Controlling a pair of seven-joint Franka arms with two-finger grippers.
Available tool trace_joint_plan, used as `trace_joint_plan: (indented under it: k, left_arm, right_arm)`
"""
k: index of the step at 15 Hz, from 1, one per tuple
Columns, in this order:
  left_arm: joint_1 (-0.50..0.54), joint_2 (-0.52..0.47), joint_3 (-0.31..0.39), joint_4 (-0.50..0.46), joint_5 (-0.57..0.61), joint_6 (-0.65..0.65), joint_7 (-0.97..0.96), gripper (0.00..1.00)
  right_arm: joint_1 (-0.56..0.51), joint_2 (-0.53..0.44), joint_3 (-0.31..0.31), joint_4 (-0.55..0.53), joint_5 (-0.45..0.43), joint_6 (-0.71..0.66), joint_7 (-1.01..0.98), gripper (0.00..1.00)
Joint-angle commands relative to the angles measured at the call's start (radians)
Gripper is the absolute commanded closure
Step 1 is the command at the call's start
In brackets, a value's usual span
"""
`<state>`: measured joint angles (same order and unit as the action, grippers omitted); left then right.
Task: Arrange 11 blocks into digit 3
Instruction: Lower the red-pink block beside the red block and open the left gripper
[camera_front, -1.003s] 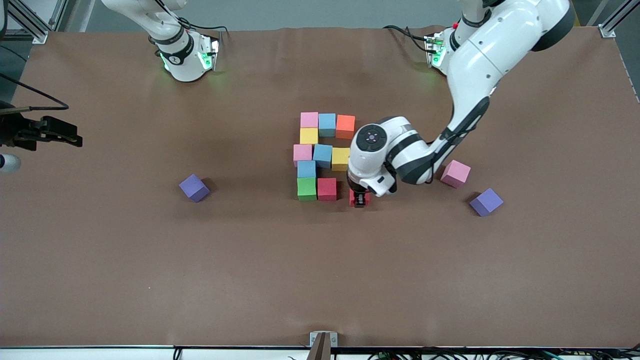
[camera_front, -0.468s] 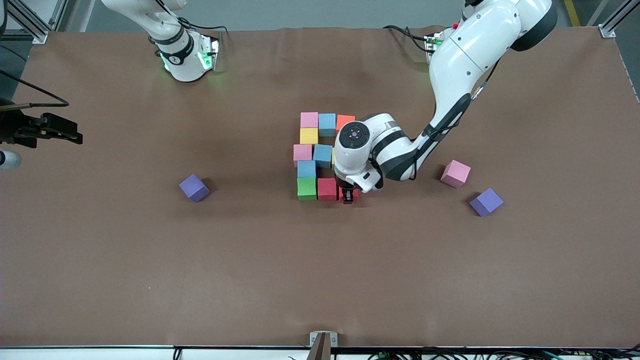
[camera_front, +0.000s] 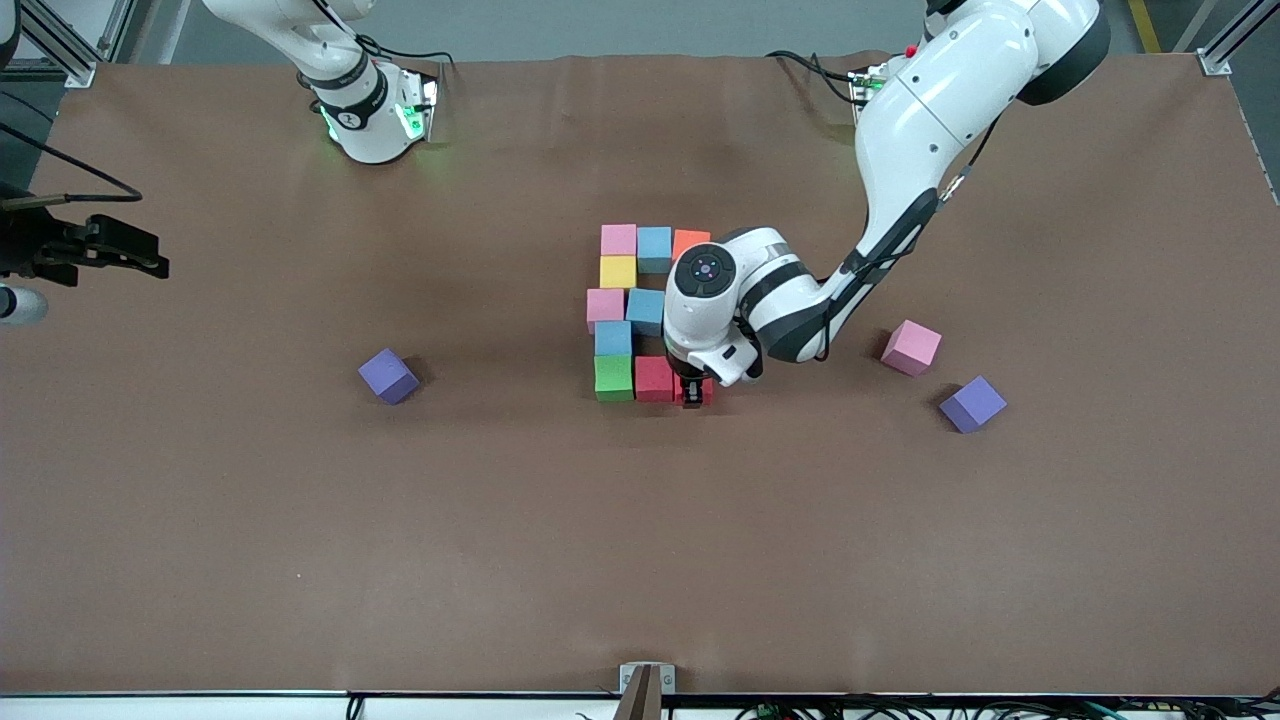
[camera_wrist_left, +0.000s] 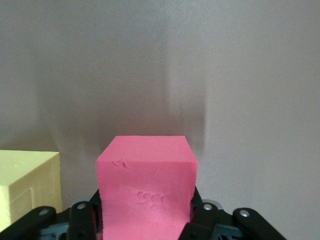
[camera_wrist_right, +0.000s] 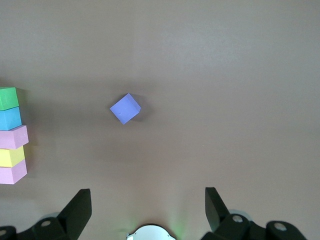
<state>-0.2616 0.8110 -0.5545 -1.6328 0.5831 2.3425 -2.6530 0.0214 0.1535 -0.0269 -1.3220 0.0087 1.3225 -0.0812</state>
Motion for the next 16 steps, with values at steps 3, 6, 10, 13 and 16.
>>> trace_joint_plan:
  k: [3, 6, 10, 13, 16]
  left_arm:
    - [-0.028, 0.039, 0.008, 0.051, -0.020, 0.006, -0.008, 0.67]
    - [-0.028, 0.039, 0.007, 0.051, -0.023, 0.011, -0.008, 0.67]
    - [-0.027, 0.036, 0.008, 0.051, -0.013, 0.012, 0.001, 0.07]
    - [-0.008, 0.013, 0.007, 0.050, -0.002, 0.005, 0.010, 0.00]
    - [-0.002, -0.029, 0.002, 0.037, -0.002, -0.044, 0.037, 0.00]
  right_arm:
    - [0.002, -0.127, 0.002, -0.178, -0.001, 0.090, -0.003, 0.00]
    - [0.006, -0.138, 0.002, -0.180, -0.001, 0.086, -0.003, 0.00]
    - [0.006, -0.155, 0.002, -0.175, -0.001, 0.070, -0.005, 0.00]
    - [0.006, -0.163, 0.002, -0.169, -0.003, 0.057, -0.008, 0.00]
    - [0.008, -0.163, 0.008, -0.166, -0.003, 0.046, -0.008, 0.00]
